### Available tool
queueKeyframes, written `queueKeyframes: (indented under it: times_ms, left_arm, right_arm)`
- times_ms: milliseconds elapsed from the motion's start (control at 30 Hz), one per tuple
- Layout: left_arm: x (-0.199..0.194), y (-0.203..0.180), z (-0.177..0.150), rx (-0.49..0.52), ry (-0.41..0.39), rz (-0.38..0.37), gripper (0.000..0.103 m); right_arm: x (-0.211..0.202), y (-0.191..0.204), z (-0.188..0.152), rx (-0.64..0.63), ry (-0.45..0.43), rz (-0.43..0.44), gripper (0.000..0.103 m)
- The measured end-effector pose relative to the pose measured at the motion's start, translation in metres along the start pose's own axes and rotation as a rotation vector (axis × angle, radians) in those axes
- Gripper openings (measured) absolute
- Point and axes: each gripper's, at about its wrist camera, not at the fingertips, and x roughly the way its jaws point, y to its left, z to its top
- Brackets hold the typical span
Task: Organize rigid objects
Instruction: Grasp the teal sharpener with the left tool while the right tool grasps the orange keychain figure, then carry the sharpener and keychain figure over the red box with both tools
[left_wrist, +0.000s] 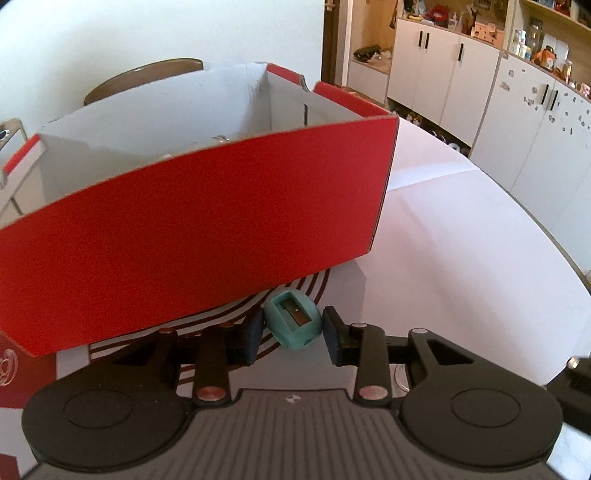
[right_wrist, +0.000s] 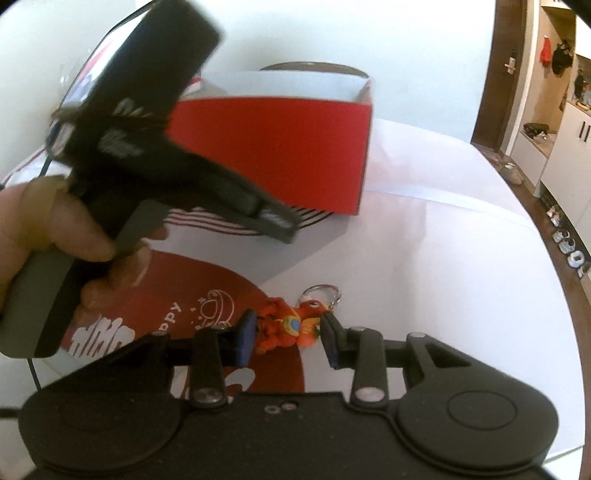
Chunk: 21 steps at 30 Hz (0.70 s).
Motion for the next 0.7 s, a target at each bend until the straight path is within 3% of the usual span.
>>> queueKeyframes:
  times_ms: [300, 700]
  left_arm:
    - [-0.039, 0.014, -0.003, -0.014, -0.015, 0.018, 0.034]
    - [-0.097, 0.032, 0.003, -0.031, -0.061, 0.025, 0.034]
  right_arm:
    - [-0.036, -0.015, 0.010, 0.076, -0.057, 0.047, 0.036]
    - [-0.070, -0.017, 0.035, 0.033, -0.111, 0.091, 0.036]
